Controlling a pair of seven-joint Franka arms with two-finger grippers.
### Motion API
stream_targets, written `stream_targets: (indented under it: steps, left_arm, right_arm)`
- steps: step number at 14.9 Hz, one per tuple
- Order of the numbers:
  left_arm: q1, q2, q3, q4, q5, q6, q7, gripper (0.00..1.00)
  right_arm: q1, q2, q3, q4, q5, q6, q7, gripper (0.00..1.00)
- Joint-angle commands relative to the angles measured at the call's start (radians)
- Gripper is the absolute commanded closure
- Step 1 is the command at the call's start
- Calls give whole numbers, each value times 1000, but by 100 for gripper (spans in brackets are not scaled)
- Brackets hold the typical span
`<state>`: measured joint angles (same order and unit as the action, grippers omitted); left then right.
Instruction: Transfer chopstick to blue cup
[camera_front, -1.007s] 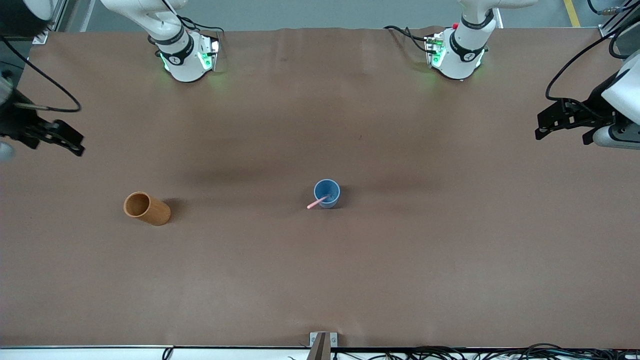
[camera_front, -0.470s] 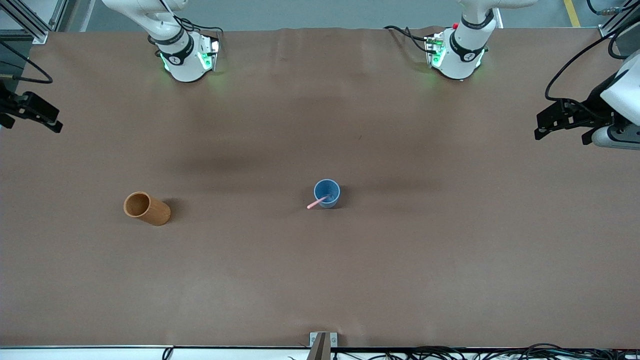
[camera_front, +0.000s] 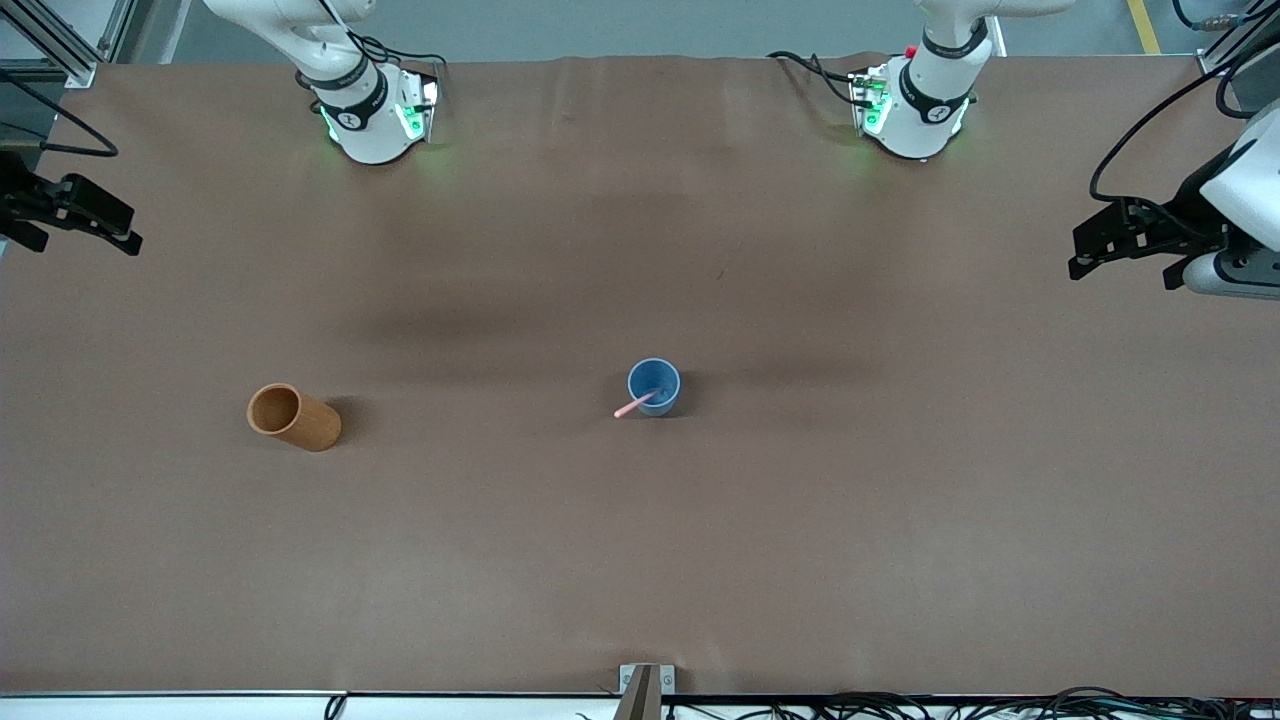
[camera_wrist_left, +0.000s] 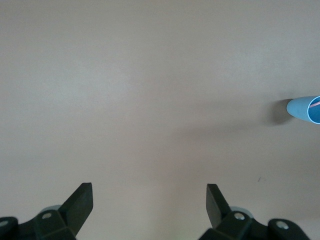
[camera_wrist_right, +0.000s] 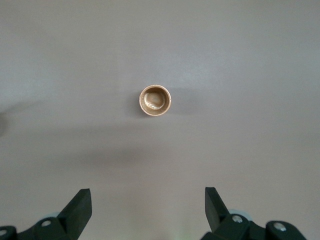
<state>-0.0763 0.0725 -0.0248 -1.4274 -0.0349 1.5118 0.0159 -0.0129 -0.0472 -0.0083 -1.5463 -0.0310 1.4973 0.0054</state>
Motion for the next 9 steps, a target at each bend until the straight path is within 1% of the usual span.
stream_targets:
  steps: [1, 9]
  left_arm:
    - [4, -14, -6, -16, 1, 7, 10, 0]
    - [6, 0, -6, -5, 4, 4, 4, 0]
  right_arm:
    - [-6, -3, 1, 5, 19, 1, -24, 0]
    - [-4, -3, 1, -1, 46, 15, -31, 0]
